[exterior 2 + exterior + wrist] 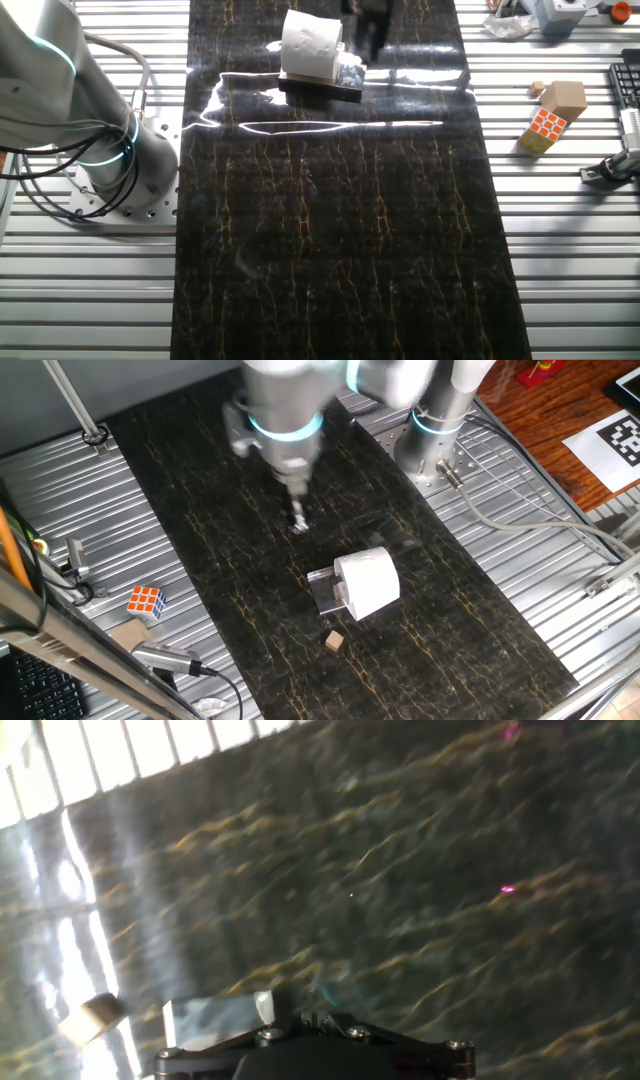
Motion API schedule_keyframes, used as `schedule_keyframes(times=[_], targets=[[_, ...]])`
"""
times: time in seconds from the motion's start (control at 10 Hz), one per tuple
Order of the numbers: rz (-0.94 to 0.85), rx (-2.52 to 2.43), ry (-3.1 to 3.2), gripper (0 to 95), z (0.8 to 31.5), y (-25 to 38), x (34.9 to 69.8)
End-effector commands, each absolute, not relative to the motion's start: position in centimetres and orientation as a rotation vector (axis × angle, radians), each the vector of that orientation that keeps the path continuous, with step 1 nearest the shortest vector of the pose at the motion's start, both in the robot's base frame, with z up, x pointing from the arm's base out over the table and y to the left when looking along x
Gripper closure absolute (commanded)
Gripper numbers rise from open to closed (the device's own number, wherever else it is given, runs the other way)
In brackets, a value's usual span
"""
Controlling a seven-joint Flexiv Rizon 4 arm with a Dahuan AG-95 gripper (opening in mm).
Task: Take the roll of paper down from the shelf
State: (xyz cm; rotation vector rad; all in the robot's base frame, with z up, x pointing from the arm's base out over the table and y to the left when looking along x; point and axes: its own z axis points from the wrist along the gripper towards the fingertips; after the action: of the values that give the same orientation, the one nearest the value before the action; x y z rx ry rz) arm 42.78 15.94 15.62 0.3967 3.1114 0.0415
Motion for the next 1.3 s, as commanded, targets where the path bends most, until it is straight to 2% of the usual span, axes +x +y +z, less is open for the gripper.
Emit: schedule_keyframes(times=[0.1, 1.3], targets=[[0.016, 0.399, 3.083, 95.0, 13.90, 19.52, 40.89], [0.062, 0.334, 3.101, 95.0, 13.72, 20.10, 40.63]])
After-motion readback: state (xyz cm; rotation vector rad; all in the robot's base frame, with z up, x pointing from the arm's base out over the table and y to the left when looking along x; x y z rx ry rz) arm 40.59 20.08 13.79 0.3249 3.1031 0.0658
